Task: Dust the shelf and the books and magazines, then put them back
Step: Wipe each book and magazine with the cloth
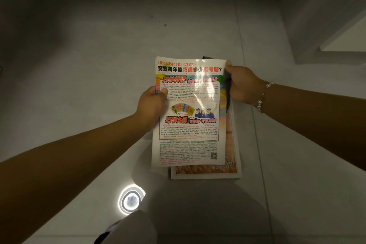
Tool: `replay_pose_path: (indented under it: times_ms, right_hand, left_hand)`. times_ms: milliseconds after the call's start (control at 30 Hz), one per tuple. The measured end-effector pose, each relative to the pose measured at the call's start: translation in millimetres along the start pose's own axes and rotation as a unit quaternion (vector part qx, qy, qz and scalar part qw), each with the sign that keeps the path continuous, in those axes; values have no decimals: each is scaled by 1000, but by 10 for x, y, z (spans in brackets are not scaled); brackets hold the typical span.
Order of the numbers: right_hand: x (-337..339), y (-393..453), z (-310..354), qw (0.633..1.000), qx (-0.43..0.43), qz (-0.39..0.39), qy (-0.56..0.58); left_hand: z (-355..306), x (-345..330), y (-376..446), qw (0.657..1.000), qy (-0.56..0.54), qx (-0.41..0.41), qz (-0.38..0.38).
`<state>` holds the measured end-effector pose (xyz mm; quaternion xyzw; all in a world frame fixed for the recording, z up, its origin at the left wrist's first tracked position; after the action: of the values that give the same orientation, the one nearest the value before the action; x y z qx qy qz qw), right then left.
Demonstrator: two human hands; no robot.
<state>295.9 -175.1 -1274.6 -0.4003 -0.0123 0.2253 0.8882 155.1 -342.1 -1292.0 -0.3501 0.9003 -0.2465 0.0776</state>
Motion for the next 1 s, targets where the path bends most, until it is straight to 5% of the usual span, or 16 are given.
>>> replay_pose_path:
  times_ms: [200, 434, 734, 1001]
  right_hand:
    - [-32, 1, -266, 978, 40, -10, -202]
    - [64, -249, -508, 895, 100, -6, -434]
    - [356, -449, -437, 855, 18, 66, -514]
    - [539, -556, -354, 773, -30, 84, -628]
  left_hand:
    - [-75, 11, 73, 994, -70, 40, -70]
    - [-131, 84, 156, 983, -101, 48, -148]
    - [-81, 128, 154, 982, -95, 23, -160]
    - [-74, 219, 132, 984, -29, -4, -177]
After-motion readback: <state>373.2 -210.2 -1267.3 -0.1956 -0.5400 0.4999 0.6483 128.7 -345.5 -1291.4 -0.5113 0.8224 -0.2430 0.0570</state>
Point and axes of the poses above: each hand's wrist, its own y-axis towards the middle knuckle, its own x-axis out of the back of the hand, z = x × y, the point moved 1 cm from there along y, towards the middle knuckle, and after that the axes turned 6 degrees about -x, right-handed, at the moved point
